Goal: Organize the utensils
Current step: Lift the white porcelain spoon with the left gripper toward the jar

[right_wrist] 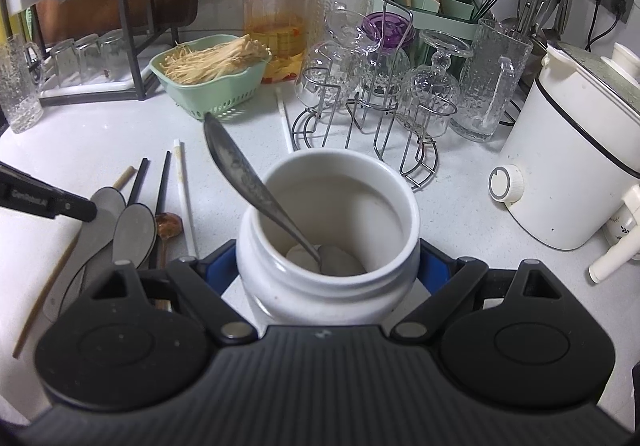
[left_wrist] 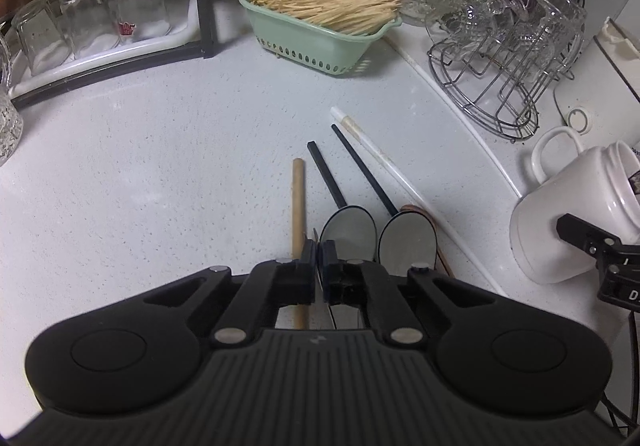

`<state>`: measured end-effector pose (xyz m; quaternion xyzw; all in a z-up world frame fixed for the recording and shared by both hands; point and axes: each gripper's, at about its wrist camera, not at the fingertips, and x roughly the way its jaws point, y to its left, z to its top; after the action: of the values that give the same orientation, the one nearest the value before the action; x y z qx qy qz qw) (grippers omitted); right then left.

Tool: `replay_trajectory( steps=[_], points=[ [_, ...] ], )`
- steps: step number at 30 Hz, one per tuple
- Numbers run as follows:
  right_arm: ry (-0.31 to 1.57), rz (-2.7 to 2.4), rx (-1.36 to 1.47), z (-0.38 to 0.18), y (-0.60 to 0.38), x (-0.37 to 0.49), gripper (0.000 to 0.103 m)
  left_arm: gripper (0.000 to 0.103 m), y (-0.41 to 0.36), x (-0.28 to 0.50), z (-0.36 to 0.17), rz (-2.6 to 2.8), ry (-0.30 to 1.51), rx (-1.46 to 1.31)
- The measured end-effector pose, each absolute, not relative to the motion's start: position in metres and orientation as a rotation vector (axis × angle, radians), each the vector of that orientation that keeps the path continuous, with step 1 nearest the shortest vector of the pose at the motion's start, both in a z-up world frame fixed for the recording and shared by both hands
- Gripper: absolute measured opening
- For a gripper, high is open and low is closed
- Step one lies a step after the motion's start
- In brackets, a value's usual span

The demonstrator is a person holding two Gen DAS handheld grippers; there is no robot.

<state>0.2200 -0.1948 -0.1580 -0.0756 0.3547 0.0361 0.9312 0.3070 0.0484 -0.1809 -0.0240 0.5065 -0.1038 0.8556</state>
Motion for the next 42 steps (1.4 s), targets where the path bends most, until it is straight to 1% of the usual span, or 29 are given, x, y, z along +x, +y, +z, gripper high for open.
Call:
replay_trajectory(
  steps=[8, 20, 32, 34, 35, 39, 42],
  points=[
    [0.711, 0.06, -0.15, -0.159, -0.193, 0.22, 0.092, 0.003, 0.051, 0.296, -0.172, -0.276, 1.082, -0.055],
    [0.724, 0.075, -0.167, -0.158, -0.192, 0.229, 0.093, 0.003, 0.058, 0.307, -0.193, -0.394, 1.168, -0.201],
    [0.736, 0.084, -0.176, -0.158, -0.191, 0.23, 0.093, 0.004, 0.059, 0.316, -0.202, -0.454, 1.182, -0.189],
    [0.734, 0.087, -0.178, -0.158, -0.191, 0.23, 0.093, 0.006, 0.06, 0.316, -0.201, -0.461, 1.181, -0.19],
    [0.735, 0.086, -0.177, -0.158, -0.192, 0.23, 0.093, 0.009, 0.061, 0.316, -0.2, -0.471, 1.177, -0.189],
    [0.732, 0.087, -0.177, -0.158, -0.191, 0.23, 0.093, 0.026, 0.062, 0.317, -0.191, -0.519, 1.145, -0.14],
    [0.729, 0.088, -0.177, -0.158, -0.192, 0.23, 0.093, 0.029, 0.057, 0.321, -0.178, -0.605, 1.113, -0.084]
  ],
)
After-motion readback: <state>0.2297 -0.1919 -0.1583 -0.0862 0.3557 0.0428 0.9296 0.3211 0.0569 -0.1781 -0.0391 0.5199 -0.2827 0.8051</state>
